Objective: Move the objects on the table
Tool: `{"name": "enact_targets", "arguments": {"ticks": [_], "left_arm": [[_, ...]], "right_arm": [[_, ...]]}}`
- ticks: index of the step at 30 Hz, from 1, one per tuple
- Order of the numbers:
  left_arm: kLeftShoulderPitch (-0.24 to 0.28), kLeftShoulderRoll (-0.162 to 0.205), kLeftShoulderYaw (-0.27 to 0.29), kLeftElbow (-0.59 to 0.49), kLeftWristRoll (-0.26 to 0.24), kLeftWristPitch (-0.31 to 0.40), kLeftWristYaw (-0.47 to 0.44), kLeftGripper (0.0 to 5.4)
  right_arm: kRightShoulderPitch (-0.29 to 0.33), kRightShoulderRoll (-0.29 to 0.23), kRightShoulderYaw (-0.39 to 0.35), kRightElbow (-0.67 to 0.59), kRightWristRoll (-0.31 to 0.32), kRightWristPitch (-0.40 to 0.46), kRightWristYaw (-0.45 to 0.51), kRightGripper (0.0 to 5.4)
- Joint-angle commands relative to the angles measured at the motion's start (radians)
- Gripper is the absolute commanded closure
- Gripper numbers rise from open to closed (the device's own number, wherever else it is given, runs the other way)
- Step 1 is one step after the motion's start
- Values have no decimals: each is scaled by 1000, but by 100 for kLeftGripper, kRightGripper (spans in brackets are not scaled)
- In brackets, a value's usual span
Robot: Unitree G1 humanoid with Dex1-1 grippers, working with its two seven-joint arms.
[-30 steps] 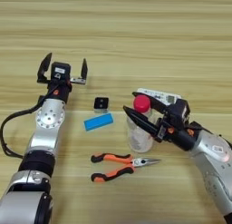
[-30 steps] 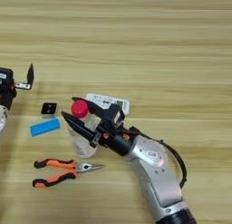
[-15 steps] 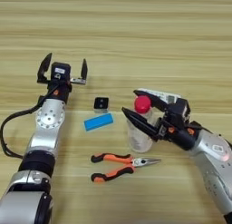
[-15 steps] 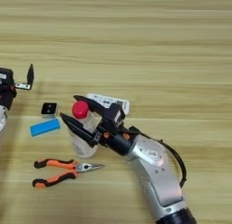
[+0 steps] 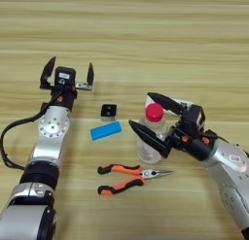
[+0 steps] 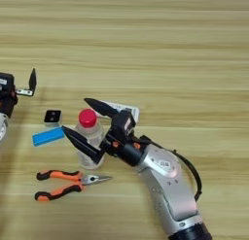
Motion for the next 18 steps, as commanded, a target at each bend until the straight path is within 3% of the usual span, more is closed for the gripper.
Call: {"name": "enact_targets", "arguments": {"ticks": [1, 5, 18], "left_arm": [[-18, 6, 2, 9, 1, -8, 0, 0], [-19, 7, 2, 11, 1, -9, 0, 0], [-22, 8, 2, 21, 1, -14, 0, 0]], "right_arm": [[-15, 5, -16, -11, 22, 10, 5, 44], [-17, 9, -25, -15, 40, 10, 6, 6], [-35, 19, -98, -55, 173, 68, 2, 6]]}}
